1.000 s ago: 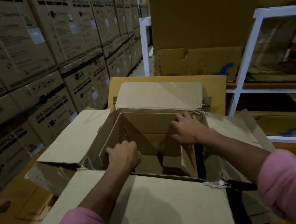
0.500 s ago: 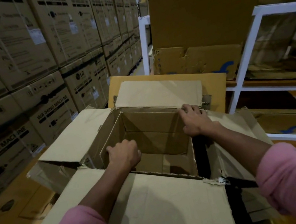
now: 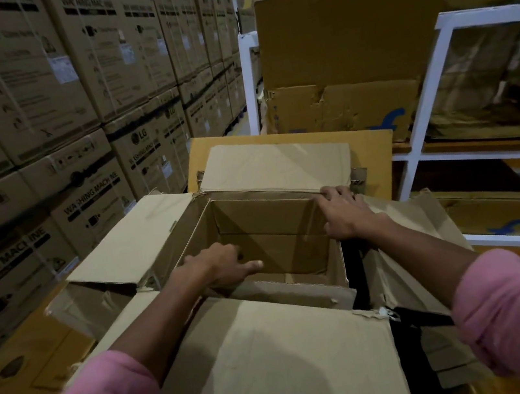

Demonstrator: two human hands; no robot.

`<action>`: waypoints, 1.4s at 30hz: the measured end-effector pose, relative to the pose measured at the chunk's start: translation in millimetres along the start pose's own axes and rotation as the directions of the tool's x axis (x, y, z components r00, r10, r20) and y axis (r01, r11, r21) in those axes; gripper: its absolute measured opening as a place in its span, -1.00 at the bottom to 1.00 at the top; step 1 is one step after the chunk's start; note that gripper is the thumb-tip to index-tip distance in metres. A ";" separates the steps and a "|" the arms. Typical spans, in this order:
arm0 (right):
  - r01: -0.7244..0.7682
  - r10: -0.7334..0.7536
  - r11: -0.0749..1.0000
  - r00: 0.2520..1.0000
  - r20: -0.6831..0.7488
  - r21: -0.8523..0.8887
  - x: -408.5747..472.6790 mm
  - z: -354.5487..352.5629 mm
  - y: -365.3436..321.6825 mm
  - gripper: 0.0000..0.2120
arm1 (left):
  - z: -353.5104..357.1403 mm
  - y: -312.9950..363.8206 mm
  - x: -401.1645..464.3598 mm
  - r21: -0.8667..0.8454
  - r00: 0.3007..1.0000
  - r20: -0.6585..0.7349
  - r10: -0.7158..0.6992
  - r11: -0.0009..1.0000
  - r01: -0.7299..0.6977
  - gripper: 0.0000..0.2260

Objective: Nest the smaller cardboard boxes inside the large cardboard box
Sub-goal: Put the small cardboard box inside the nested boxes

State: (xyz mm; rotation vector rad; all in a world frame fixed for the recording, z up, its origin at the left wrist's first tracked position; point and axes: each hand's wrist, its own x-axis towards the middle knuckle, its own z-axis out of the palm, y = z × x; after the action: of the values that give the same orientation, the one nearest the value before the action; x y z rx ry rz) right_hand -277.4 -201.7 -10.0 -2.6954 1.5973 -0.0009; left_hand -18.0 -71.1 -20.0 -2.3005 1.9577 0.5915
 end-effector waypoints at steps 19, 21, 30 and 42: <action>0.028 -0.029 1.000 0.999 0.040 0.010 1.9 -0.6 7.7 -0.37 | 1.7 8.1 -6.0 0.101 0.978 -0.206 0.035 0.995 -0.014 -0.53; 0.026 -0.026 1.000 0.999 0.044 0.013 3.0 1.4 9.1 -0.40 | 4.2 6.8 -4.6 0.084 0.978 -0.209 0.019 0.996 -0.002 -0.55; 0.020 -0.021 0.998 1.000 0.019 0.066 6.4 3.3 8.3 -0.38 | 3.2 8.4 -7.4 0.068 0.975 -0.218 0.038 0.997 -0.024 -0.57; 0.020 -0.008 0.993 0.995 -0.100 0.120 0.2 0.6 3.9 -0.44 | -2.3 18.0 -10.7 0.046 0.957 -0.271 0.104 0.994 -0.095 -0.64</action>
State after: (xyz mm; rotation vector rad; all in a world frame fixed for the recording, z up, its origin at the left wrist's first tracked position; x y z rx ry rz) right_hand -280.7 -203.8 -10.6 -2.6526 1.5482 -0.2280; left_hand -36.0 -65.2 -10.8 -2.3844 2.1927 0.2542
